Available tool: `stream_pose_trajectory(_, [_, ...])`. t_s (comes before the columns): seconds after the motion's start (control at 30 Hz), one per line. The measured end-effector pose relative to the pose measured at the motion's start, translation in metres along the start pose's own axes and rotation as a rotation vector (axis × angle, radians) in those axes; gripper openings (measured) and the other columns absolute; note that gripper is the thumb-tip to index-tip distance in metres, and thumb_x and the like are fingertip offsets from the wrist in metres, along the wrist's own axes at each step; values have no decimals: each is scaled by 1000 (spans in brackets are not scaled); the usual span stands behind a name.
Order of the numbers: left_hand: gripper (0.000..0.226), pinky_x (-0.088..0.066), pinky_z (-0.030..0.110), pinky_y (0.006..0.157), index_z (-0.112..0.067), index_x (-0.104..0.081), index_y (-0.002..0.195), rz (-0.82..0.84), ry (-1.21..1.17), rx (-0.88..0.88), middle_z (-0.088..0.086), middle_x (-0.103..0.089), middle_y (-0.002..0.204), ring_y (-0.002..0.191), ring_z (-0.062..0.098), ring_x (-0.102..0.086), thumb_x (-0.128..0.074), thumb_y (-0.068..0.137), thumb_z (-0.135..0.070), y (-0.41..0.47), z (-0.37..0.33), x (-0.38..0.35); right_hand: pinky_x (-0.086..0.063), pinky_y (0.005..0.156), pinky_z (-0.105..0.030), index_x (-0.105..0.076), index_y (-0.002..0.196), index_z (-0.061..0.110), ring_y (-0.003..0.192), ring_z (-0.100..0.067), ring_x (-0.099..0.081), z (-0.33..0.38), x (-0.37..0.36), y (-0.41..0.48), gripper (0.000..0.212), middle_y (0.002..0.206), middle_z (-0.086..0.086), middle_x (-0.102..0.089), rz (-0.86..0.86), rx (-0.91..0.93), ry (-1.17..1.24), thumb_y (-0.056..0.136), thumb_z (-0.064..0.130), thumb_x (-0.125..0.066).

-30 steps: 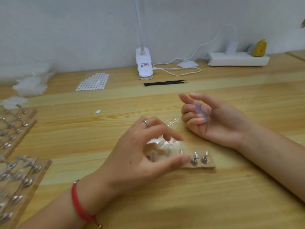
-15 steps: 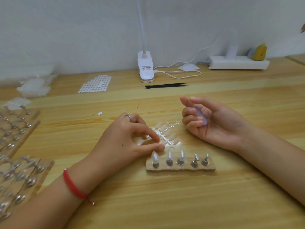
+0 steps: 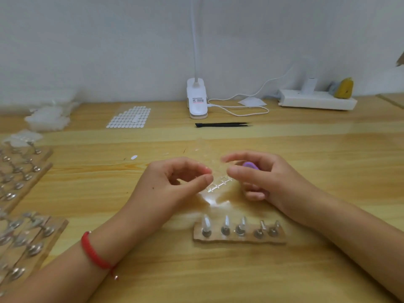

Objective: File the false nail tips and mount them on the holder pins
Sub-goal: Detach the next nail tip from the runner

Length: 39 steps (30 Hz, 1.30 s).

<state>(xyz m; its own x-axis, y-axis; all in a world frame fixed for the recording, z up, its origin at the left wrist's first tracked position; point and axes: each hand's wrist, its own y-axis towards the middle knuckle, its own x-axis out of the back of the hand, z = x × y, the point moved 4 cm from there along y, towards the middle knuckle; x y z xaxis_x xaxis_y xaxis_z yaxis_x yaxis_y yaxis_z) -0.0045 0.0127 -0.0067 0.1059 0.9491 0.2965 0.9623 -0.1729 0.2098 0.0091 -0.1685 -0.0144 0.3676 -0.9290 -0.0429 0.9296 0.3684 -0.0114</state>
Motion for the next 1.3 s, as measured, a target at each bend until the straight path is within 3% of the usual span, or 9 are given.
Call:
stream_pose_trajectory(0.1, [19, -47, 12, 63, -35, -75, 86, -14, -74, 19, -10, -73, 77, 69, 4, -62, -73, 68, -42, 2, 1, -1, -36, 44, -10, -75, 95, 27, 47, 0, -45, 1, -1, -1, 32, 63, 13, -50, -17, 17, -209, 67, 41, -83])
stream_pose_trajectory(0.2, [18, -49, 15, 64, -38, -76, 87, -11, -111, 31, -4, -74, 84, 74, 15, -64, -77, 70, -43, 3, 1, -4, -35, 42, -9, -75, 80, 27, 46, 1, -46, -2, 2, 0, 32, 57, 16, -50, -109, -2, -213, 60, 51, -80])
stream_pose_trajectory(0.3, [26, -48, 14, 68, -36, -74, 85, -49, -148, 23, -3, -74, 86, 82, 20, -66, -80, 63, -48, 3, -1, -4, -31, 39, -11, -74, 74, 24, 44, -2, -36, -3, 0, 3, 26, 54, 11, -40, -107, -23, -90, 59, 45, -78])
stream_pose_trajectory(0.5, [29, -42, 8, 57, -24, -78, 75, -65, -155, 43, 5, -68, 86, 73, 19, -57, -72, 60, -48, 3, -3, -4, -26, 37, -13, -75, 72, 22, 44, -4, -30, -2, -3, 2, 19, 54, 9, -35, -61, -81, 4, 63, 34, -85])
stream_pose_trajectory(0.6, [30, -40, 10, 52, -21, -78, 74, -21, -228, 55, 5, -64, 78, 63, 7, -52, -71, 58, -46, 4, -6, -6, -22, 37, -13, -73, 69, 23, 43, -2, -28, 2, -4, 0, 9, 55, 8, -38, 27, -114, 44, 72, 31, -74])
stream_pose_trajectory(0.73, [26, -34, 10, 48, -22, -77, 70, 50, -298, 74, -13, -58, 65, 50, 0, -41, -71, 60, -45, 2, -7, -10, -23, 39, -12, -71, 67, 25, 41, -1, -27, 7, -6, -2, 12, 53, 11, -40, 175, -150, 38, 76, 32, -75])
stream_pose_trajectory(0.93, [24, -37, 13, 57, -26, -75, 66, 127, -244, 53, -12, -62, 69, 66, 12, -47, -71, 61, -49, 0, -8, -14, -15, 40, -15, -68, 61, 25, 41, -1, -28, 10, -6, -3, 15, 53, 13, -42, 304, -194, 1, 73, 35, -70])
stream_pose_trajectory(1.17, [23, -35, 9, 49, -23, -67, 51, 8, -260, 87, -14, -52, 53, 47, -2, -44, -73, 56, -44, 0, -6, -11, -19, 39, -17, -62, 54, 21, 41, -7, -23, 6, -4, -1, 21, 51, 7, -37, -10, -149, -38, 70, 25, -75])
stream_pose_trajectory(1.3, [23, -33, 6, 47, -21, -64, 49, -49, -260, 59, -12, -49, 52, 45, -2, -42, -73, 56, -41, -1, -8, -9, -34, 45, -11, -70, 59, 21, 44, -5, -41, 10, 6, -2, 18, 49, 8, -49, -242, 22, -440, 75, 22, -78])
